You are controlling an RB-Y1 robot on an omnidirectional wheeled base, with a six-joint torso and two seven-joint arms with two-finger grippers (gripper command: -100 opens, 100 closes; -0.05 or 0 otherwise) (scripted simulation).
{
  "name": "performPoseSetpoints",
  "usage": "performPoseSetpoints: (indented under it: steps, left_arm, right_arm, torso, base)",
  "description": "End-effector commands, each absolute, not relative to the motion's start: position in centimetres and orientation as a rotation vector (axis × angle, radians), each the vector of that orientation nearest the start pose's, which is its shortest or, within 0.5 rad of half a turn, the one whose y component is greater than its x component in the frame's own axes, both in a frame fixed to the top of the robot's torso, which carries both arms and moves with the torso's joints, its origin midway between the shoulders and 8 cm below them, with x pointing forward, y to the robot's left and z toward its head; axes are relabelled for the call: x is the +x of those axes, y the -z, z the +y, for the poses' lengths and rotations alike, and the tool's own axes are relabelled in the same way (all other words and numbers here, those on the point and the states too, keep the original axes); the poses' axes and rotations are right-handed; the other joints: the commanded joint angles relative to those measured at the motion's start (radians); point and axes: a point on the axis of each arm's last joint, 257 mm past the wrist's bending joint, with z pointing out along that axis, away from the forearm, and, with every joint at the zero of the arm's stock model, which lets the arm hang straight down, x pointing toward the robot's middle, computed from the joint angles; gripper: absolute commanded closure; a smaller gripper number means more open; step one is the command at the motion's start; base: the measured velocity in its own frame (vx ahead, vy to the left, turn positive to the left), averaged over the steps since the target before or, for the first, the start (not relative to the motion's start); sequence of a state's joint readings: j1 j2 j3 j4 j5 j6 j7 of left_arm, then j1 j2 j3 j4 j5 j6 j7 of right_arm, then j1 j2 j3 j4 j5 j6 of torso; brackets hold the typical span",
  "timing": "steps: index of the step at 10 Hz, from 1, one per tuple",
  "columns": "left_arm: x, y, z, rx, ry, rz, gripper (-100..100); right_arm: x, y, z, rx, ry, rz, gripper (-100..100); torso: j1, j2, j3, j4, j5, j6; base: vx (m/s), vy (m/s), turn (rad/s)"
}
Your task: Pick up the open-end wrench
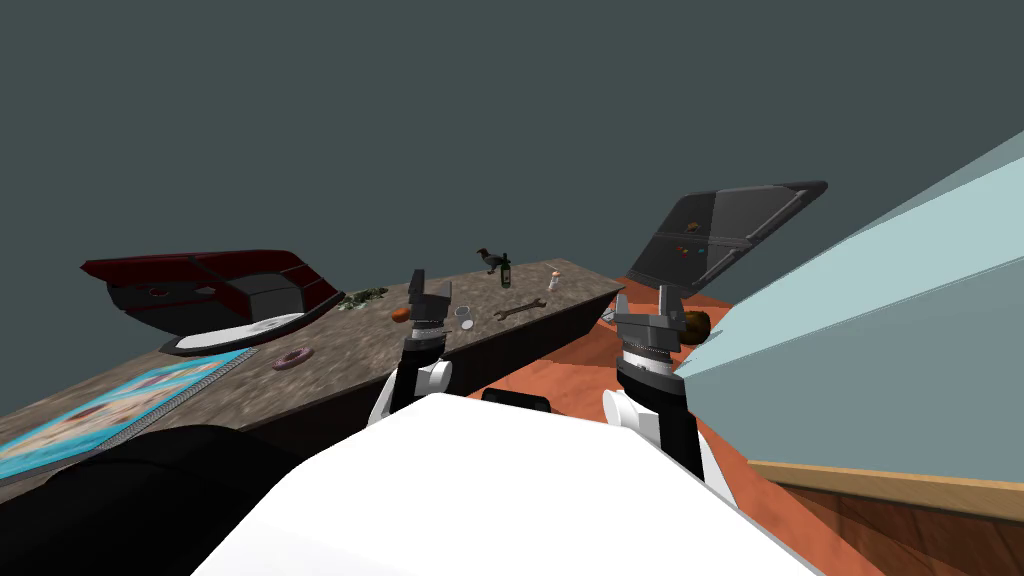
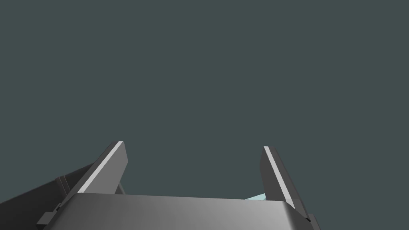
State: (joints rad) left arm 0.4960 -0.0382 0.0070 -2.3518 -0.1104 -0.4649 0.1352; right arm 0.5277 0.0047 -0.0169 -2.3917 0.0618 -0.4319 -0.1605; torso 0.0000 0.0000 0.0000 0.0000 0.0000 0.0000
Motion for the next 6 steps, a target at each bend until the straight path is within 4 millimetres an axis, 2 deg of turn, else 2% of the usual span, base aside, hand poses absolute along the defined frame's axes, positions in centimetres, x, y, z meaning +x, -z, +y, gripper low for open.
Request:
performPoseSetpoints:
  steps: [1,3,6]
  left_arm:
    - [34.1,-4.8,26.7,-0.614,1.348,0.626,-100]
    - [35.4,-4.2,26.5,-0.591,1.325,0.696,-100]
    - [38.3,-2.8,27.1,-0.591,1.26,0.802,-100]
  right_arm:
    - [33.1,-5.2,-27.8,0.667,-1.387,0.589,0]
    - [33.1,-5.2,-27.8,0.667,-1.387,0.589,0]
    - [33.0,-5.2,-27.8,0.667,-1.387,0.589,0]
  torso:
    - [0.0,0.0,0.0,0.0,0.0,0.0]
    - [-0.002,-0.002,-0.001,0.0,-0.001,0.0]
    - [-0.007,-0.005,-0.003,-0.001,-0.002,0.0]
  base:
    - [0.014,-0.023,-0.011]
    - [0.046,-0.056,-0.016]
    - [0.08,-0.109,-0.02]
